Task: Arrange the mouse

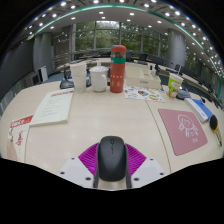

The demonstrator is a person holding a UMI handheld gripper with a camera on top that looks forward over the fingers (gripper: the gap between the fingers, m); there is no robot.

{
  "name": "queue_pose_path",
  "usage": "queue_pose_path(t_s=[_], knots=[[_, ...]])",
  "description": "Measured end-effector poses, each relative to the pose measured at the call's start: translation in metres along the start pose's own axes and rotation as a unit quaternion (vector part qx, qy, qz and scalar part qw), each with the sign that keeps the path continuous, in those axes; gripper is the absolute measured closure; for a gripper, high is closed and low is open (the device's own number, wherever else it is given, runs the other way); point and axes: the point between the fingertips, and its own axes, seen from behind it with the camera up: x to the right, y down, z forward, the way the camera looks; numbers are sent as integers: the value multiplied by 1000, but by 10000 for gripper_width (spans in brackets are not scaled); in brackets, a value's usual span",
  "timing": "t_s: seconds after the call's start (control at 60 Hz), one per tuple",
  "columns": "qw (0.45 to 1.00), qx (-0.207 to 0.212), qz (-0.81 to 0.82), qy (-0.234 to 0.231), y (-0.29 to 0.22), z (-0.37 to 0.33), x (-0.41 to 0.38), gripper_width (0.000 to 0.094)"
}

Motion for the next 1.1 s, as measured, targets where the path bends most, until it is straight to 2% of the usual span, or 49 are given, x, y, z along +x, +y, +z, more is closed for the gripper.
queue_pose_path(t_s=[0.083,0.167,0.267,0.317,0.417,0.483,0.55,0.633,0.733,0.933,1.033,1.1], knots=[[1000,-6,-7,-2,-2,0,0,606],[1000,3,-9,-10,-16,-10,0,606],[999,44,2,-27,-67,-42,9,606],[996,77,15,-34,-103,-63,21,607],[991,129,17,-38,-162,-95,68,608],[989,143,25,-30,-185,-98,111,609],[988,147,33,-20,-187,-92,160,608],[991,126,34,0,-181,-58,217,609],[995,88,34,12,-139,-16,270,609],[999,16,30,15,-60,52,314,603],[999,-6,47,11,-39,65,318,511],[999,-2,51,13,-41,62,320,440]])
